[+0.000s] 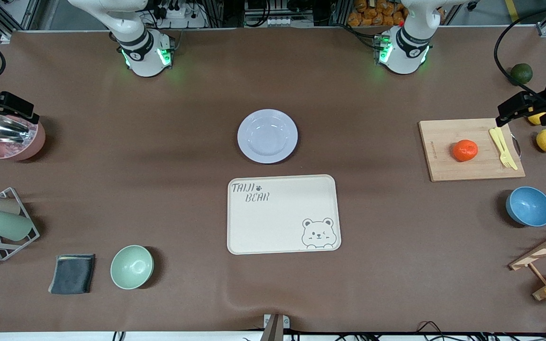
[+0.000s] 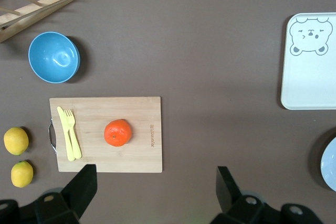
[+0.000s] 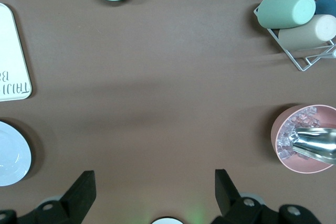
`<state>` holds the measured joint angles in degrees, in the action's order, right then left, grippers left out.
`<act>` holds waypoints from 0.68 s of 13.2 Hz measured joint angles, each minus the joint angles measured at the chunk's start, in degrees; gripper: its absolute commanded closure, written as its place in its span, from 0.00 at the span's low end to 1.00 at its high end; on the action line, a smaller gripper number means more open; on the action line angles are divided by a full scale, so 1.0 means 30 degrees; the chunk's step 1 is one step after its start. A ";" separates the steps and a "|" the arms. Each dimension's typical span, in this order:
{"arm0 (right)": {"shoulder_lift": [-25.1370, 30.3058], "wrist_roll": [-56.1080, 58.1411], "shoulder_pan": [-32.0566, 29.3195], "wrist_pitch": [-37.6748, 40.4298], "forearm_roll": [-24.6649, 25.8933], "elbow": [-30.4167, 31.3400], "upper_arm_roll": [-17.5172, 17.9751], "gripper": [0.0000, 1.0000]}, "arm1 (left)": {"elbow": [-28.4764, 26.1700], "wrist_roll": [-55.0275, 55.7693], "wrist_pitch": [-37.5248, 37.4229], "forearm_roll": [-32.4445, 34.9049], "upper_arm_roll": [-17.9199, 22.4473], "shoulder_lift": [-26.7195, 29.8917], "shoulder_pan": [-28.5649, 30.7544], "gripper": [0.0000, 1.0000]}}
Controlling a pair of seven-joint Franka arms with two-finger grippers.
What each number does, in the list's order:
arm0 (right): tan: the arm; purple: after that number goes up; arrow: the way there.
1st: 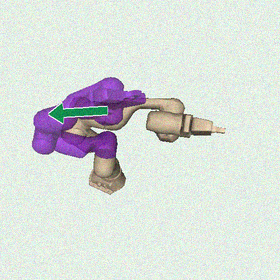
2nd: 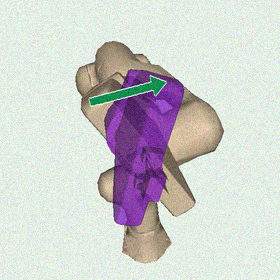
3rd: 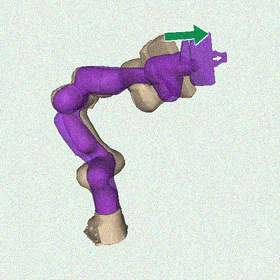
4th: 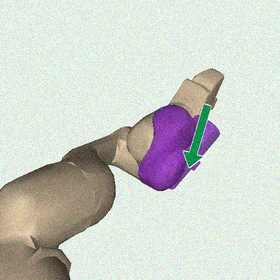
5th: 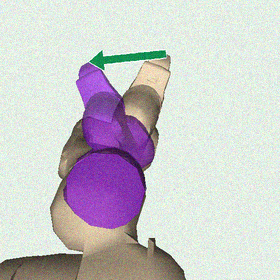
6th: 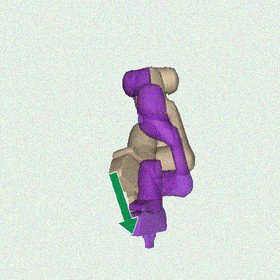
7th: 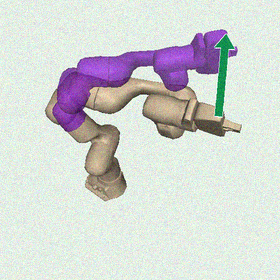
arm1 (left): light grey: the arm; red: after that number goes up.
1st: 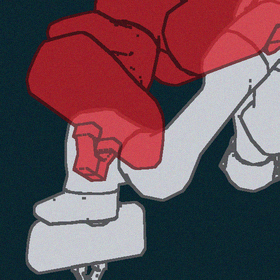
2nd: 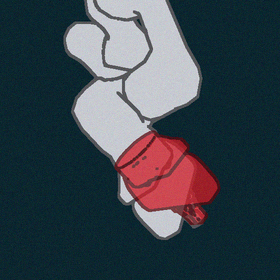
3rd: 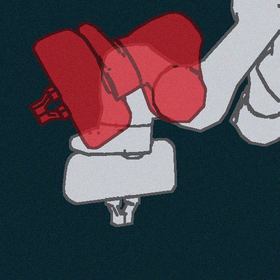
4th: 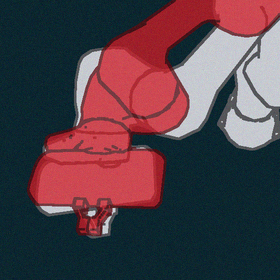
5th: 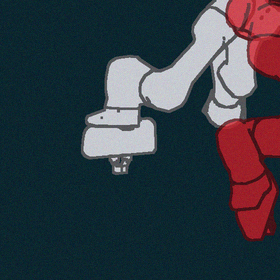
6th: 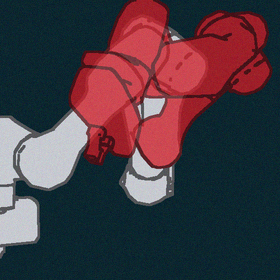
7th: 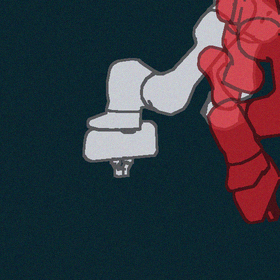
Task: Place orange and plate with both arms
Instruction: 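Reach the left gripper down to the orange on the cutting board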
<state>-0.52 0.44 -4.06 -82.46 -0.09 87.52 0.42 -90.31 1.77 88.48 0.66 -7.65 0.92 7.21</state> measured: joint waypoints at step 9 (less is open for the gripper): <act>-0.0133 0.0000 -0.0364 0.0001 -0.0016 0.0000 -0.0020 0.00 | -0.1084 0.0063 -0.0744 0.0214 0.0102 -0.0883 0.0926 0.00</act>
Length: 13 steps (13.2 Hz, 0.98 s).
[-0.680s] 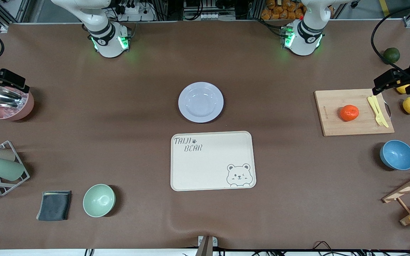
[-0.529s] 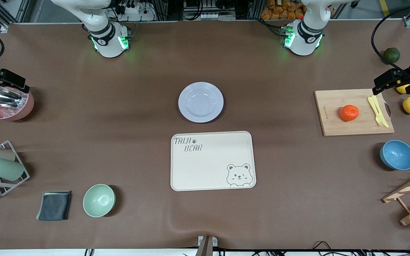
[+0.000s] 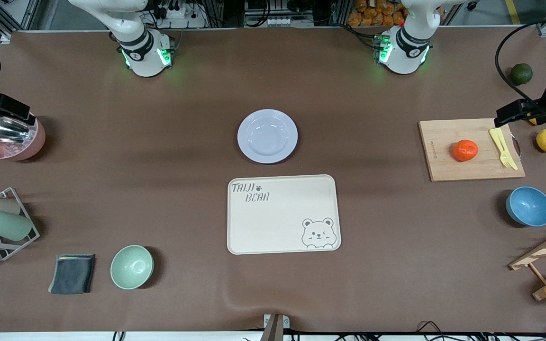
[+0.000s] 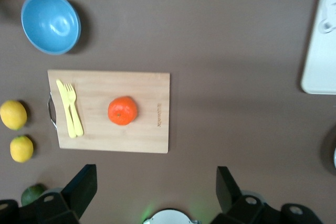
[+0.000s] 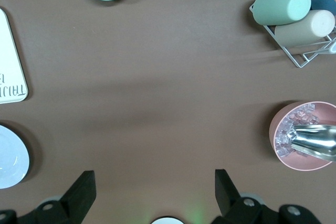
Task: Place orange and plate with both arms
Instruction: 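Reach the left gripper down to the orange on the cutting board, then grasp the orange with the left gripper while the right gripper moves out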
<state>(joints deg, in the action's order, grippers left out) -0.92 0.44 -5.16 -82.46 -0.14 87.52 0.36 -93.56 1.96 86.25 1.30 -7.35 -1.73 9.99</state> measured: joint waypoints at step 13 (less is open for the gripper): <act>-0.0127 0.0136 0.3269 -0.0012 -0.0129 -0.0006 0.0514 0.00 | -0.7881 -0.0052 0.7219 0.1648 0.0072 -0.2997 0.2440 0.00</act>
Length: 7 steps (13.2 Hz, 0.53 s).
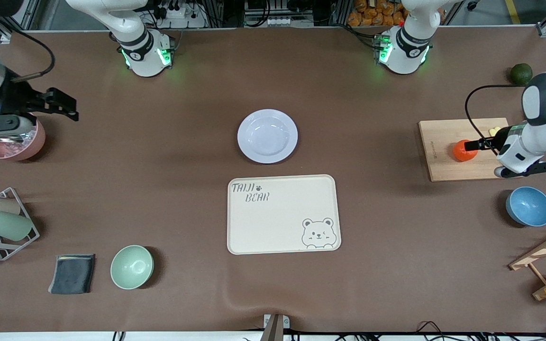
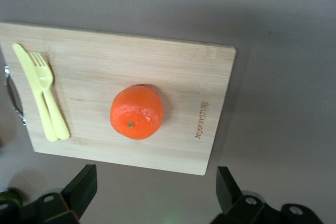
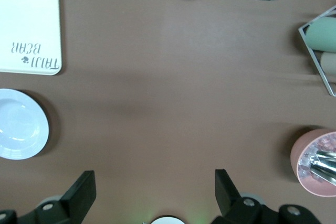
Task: Place orange and plate with both arms
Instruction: 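Grasp the orange with the left gripper while the right gripper moves out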
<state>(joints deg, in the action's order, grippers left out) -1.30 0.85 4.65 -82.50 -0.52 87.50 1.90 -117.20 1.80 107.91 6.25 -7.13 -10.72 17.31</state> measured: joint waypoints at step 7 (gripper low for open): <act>-0.1188 0.0075 0.0992 -0.1024 -0.0801 -0.0020 0.0161 0.00 | -0.0001 -0.0226 0.1411 0.0922 -0.0051 -0.2346 0.1260 0.00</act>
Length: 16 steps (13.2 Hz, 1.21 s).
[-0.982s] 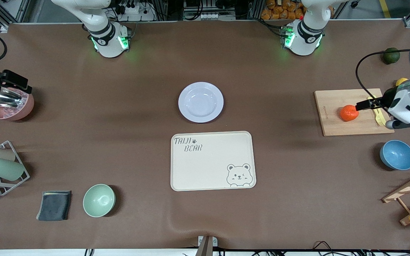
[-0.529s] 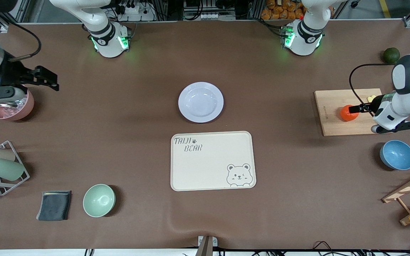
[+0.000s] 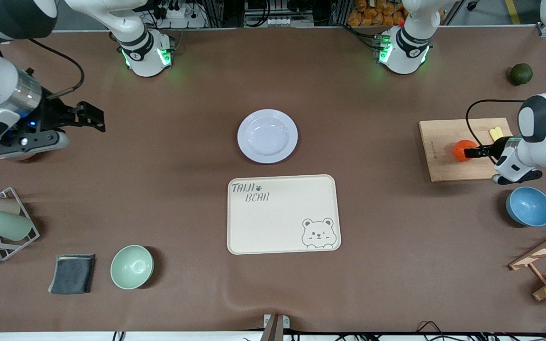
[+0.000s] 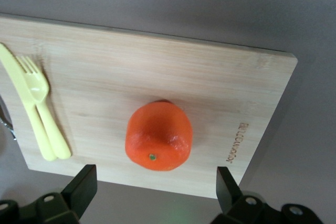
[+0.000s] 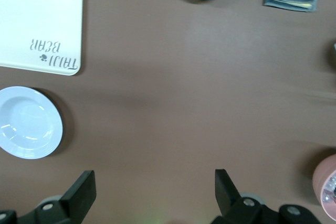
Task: Place orange and plate with both arms
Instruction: 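Grasp the orange with the left gripper while the right gripper moves out, then carry the orange with the left gripper over the white plate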
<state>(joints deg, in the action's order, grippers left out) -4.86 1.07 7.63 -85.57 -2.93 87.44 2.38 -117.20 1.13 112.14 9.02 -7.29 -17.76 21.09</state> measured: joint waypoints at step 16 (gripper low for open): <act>-0.2295 0.0001 0.0458 -0.1740 -0.0973 -0.0074 0.0256 0.00 | 0.0032 0.0001 0.0953 0.0010 0.0008 -0.2623 0.0545 0.42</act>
<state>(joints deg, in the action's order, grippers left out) -11.75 1.08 9.00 -90.79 -5.85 87.22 3.15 -117.11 1.13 115.00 9.05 -7.26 -25.62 22.73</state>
